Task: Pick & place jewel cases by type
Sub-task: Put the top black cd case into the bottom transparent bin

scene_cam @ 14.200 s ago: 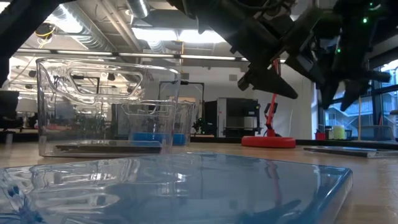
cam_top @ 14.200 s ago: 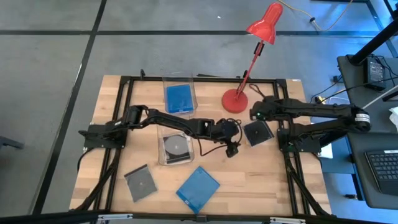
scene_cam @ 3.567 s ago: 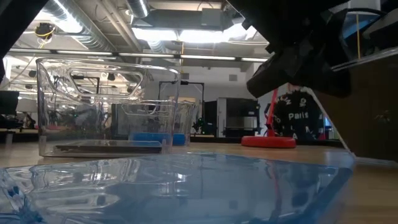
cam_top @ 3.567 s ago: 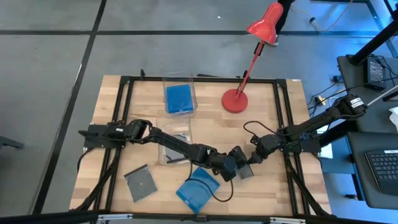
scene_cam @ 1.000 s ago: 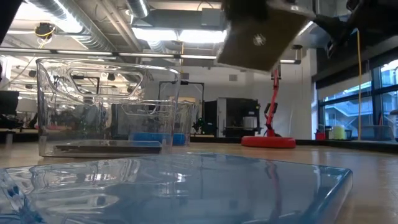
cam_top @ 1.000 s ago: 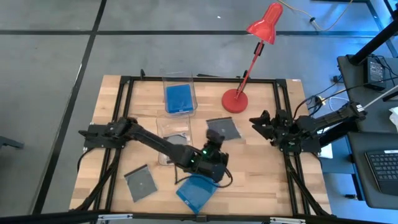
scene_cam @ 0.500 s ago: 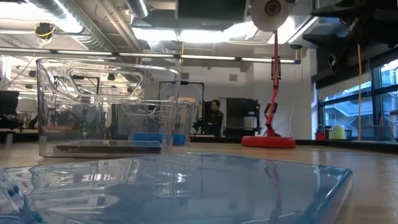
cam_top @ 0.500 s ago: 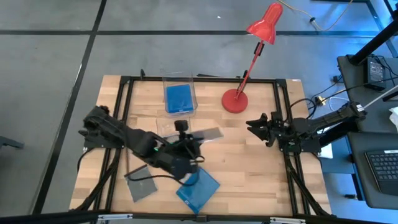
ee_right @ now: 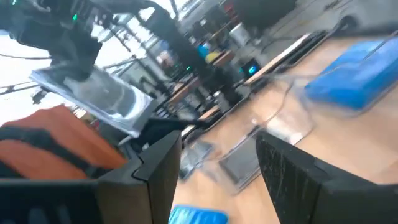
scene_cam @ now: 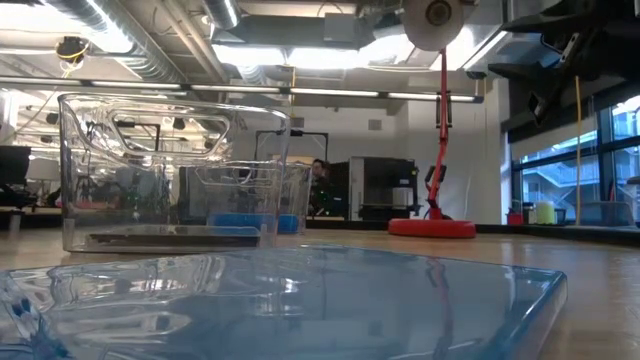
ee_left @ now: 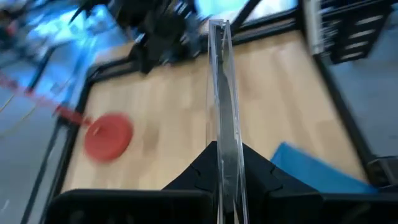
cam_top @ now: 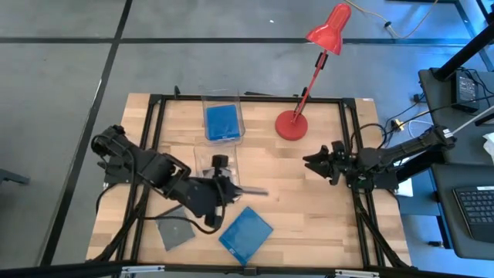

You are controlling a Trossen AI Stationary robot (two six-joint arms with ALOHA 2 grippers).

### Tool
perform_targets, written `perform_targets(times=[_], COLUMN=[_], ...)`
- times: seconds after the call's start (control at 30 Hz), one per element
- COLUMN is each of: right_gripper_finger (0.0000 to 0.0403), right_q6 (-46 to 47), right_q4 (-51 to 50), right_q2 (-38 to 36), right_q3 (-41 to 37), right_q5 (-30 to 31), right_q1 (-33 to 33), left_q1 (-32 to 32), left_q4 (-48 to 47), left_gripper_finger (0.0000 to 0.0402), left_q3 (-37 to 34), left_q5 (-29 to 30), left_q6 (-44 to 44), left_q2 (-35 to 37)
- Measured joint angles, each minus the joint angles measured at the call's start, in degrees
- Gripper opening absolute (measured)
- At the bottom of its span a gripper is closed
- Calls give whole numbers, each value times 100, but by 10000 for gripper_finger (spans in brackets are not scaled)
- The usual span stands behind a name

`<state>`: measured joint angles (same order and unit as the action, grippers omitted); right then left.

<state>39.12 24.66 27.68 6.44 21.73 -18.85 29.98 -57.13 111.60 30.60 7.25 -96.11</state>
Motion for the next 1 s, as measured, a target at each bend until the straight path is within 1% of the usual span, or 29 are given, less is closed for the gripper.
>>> perform_targets(times=[0.1, 0.17, 0.27, 0.4, 0.57, 0.67, 0.77, 0.93, 1.0], right_gripper_finger=[211, 211, 211, 211, 211, 211, 211, 211, 211], right_q6=[227, 280, 290, 354, 441, 430, 428, 407, 406], right_q4=[42, 211, 780, 1658, 1679, 1668, 1668, 1628, 1628], right_q2=[207, 350, 596, 972, 1661, 2224, 2765, 3585, 3936], right_q3=[0, -2, -2, 47, 668, 1228, 1861, 2881, 3272], right_q5=[-297, -444, -812, -1170, -1467, -1918, -2462, -3749, -4020], right_q1=[0, 0, 0, -3, -4, -2, -2, -4, -4], left_q1=[-106, -184, -248, -325, -552, -761, -991, -1269, -1378], left_q4=[669, 1183, 1970, 2615, 3830, 4159, 4758, 5030, 5111], left_gripper_finger=[28, 28, 28, 28, 28, 28, 28, 28, 28], left_q3=[-1, -1, -1, -23, -457, -696, -898, -912, -912], left_q5=[-610, -1177, -1980, -2858, -4107, -4865, -5930, -8095, -8921], left_q6=[-579, -954, -1581, -2276, -3047, -3120, -3197, -3458, -3653], left_q2=[-1, -1, -1, -3, -1, -7, -7, -5, -5])
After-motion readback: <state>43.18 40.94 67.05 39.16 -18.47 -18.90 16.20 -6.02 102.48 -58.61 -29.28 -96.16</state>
